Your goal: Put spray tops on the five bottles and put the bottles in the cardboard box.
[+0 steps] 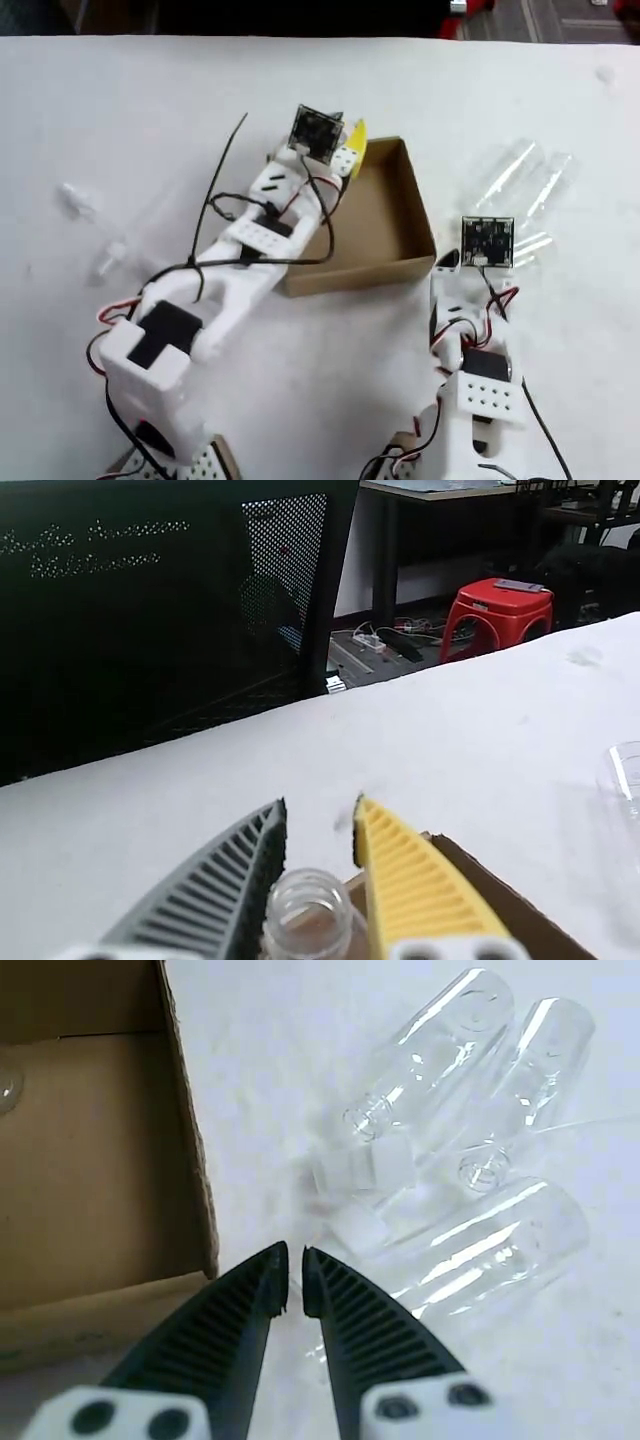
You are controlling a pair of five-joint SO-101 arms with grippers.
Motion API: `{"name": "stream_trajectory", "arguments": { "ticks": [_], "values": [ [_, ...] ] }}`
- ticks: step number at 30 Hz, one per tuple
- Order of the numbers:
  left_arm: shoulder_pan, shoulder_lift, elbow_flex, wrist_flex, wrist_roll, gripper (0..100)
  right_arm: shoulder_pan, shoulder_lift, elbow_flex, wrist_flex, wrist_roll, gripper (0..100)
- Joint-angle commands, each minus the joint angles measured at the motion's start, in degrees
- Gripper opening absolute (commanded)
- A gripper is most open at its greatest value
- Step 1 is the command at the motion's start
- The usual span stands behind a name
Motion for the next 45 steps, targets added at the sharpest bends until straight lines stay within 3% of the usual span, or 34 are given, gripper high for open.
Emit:
{"name": "stream_trajectory", "arguments": {
  "ticks": [1, 7, 16, 18, 23, 27, 30, 33, 35, 37, 45],
  "values": [
    [-0.9, -1.1, -3.1, 2.0, 1.4, 11, -0.7, -0.1, -2.5, -1.5, -0.3, 1.5],
    [0.0, -4.6, -2.5, 2.3, 1.7, 11, -0.7, -0.1, -2.5, -1.5, -0.3, 1.5],
    [2.0, -24.1, -2.6, 14.8, 1.8, 11, -0.7, -0.2, -2.5, -1.5, -0.3, 1.5],
    [1.5, -30.5, -2.6, 18.9, 5.5, 11, -0.7, -0.2, -2.5, -1.5, -0.3, 1.5],
    [-0.4, -51.4, -2.5, 37.1, 14.5, 11, -0.7, -0.1, -2.5, -1.5, -0.3, 1.5],
    [-4.7, -67.3, -2.5, 60.3, 16.2, 11, -0.7, 0.0, -2.5, -1.5, -0.3, 1.5],
    [-12.1, -76.4, -2.5, 77.3, 15.7, 11, -0.7, 0.0, -2.5, -1.5, -0.3, 1.5],
    [-21.6, -82.1, 0.1, 88.4, 13.6, 11, -0.7, 0.0, -2.5, -1.0, -0.3, 1.5],
    [-25.6, -84.4, 6.2, 88.5, 13.5, 11, -0.7, 0.0, -2.5, -0.6, -0.3, 1.5],
    [-28.2, -85.5, 14.2, 83.3, 13.2, 11, -0.8, 0.0, -2.5, 0.7, -0.2, 1.5],
    [-30.6, -86.0, 47.8, 44.8, 10.5, 11, -7.0, -0.5, -2.6, 5.3, 4.9, 1.5]
  ]
}}
